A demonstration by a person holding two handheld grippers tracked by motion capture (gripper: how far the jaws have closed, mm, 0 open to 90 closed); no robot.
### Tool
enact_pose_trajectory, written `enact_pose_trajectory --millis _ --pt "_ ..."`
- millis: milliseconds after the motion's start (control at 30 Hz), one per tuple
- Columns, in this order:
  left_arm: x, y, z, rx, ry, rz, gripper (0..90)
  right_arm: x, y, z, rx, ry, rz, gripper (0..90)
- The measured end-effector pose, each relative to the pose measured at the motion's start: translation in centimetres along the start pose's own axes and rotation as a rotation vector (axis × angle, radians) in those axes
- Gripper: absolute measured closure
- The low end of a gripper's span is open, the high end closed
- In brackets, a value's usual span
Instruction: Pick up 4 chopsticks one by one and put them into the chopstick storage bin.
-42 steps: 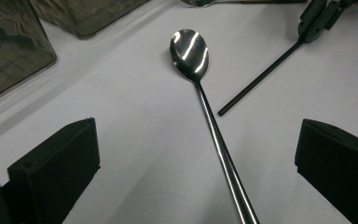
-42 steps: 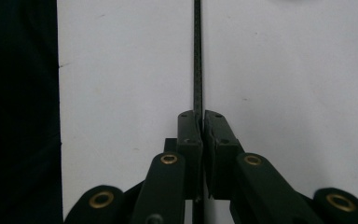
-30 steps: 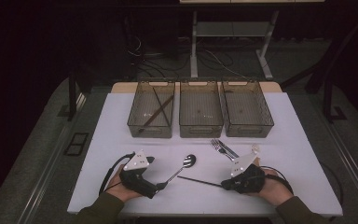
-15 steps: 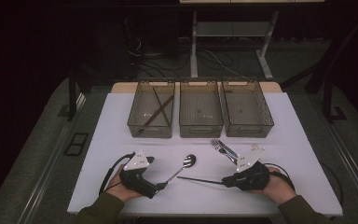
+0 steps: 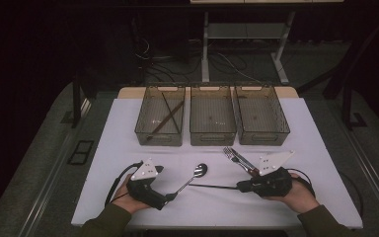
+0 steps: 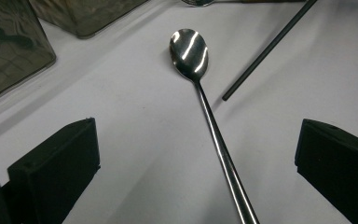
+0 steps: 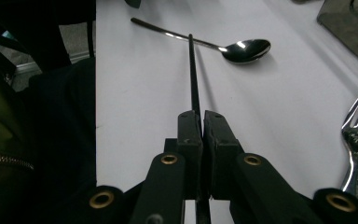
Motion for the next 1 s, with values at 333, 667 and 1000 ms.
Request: enact_pose_trajectory --millis 333,667,1000 --pt "0.0 0.0 0.0 -0.002 0.000 0.002 0.0 -0.6 1.0 1.0 0.023 -0.043 0.049 85.9" --pt "0.1 0.0 0.1 -0.014 0.002 0.014 0.0 -0.8 2.2 2.1 0.045 -0.086 0.081 85.9" --pt "0.1 0.0 0.1 -0.014 0.001 0.014 0.0 -0.9 3.6 3.0 0.083 -0.141 0.122 85.9"
Point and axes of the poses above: each handheld gripper's, and its own axes: x roughly forward along the jaws, y roughly out of its top, z roughly to its right, the point moved 1 cm from there along x, roughly forward along the jaws, and after that the axes turned 3 degrees about -y, right-handed, at the moved point
